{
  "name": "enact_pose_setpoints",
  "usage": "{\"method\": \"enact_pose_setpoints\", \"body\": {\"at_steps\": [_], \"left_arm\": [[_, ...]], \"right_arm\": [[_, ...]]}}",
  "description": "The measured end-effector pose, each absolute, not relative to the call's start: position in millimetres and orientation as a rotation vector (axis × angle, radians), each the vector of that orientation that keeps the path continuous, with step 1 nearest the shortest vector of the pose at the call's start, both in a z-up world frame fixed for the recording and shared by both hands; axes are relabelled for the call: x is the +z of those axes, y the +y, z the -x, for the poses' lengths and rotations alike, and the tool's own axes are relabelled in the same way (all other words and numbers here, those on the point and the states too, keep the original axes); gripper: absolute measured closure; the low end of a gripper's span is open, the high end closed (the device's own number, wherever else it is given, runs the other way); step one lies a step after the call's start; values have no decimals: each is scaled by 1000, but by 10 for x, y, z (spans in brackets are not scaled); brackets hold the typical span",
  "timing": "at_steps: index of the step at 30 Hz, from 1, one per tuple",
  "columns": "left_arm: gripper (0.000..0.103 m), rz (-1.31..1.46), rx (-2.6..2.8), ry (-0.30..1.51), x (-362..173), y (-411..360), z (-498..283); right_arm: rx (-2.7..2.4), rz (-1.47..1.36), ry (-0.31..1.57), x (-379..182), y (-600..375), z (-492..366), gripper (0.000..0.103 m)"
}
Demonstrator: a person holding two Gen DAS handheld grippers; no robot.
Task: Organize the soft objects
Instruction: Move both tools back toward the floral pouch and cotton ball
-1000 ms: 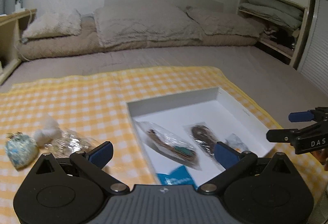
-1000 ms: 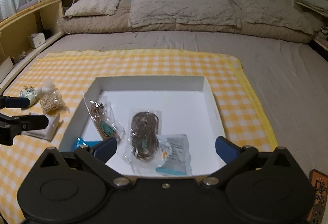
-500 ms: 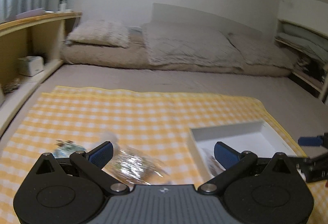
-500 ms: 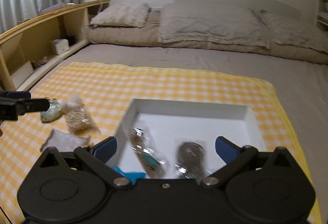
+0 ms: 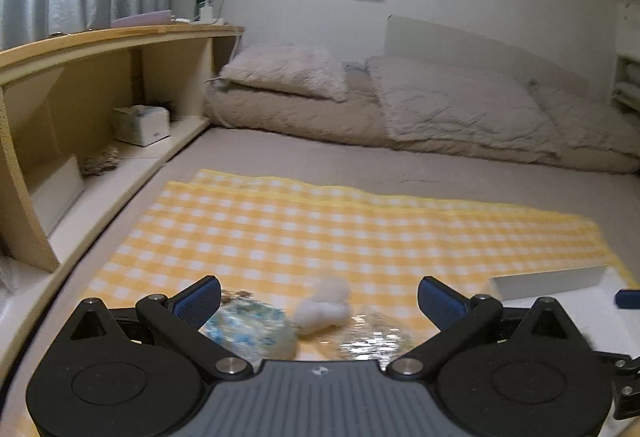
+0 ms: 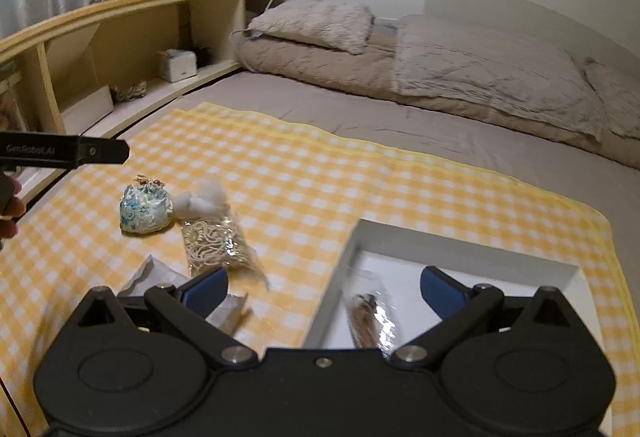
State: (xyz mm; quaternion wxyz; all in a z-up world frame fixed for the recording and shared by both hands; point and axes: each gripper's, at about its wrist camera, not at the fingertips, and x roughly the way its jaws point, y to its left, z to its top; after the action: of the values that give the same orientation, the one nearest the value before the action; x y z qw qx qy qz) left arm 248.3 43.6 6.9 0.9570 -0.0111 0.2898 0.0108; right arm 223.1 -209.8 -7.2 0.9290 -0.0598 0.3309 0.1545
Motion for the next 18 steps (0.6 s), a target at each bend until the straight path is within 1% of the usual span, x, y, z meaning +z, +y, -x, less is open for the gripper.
{"method": "enact_pose_setpoints", "body": {"at_steps": [10,18], "left_arm": [[0,-3,90,736,-296,692,-2957],[0,154,142,873,-718,1034,-3271]], "right_arm": [[319,276,741,-383,-1641,-2727,0],[376,470,759,-725,-1266,-2931,0]]}}
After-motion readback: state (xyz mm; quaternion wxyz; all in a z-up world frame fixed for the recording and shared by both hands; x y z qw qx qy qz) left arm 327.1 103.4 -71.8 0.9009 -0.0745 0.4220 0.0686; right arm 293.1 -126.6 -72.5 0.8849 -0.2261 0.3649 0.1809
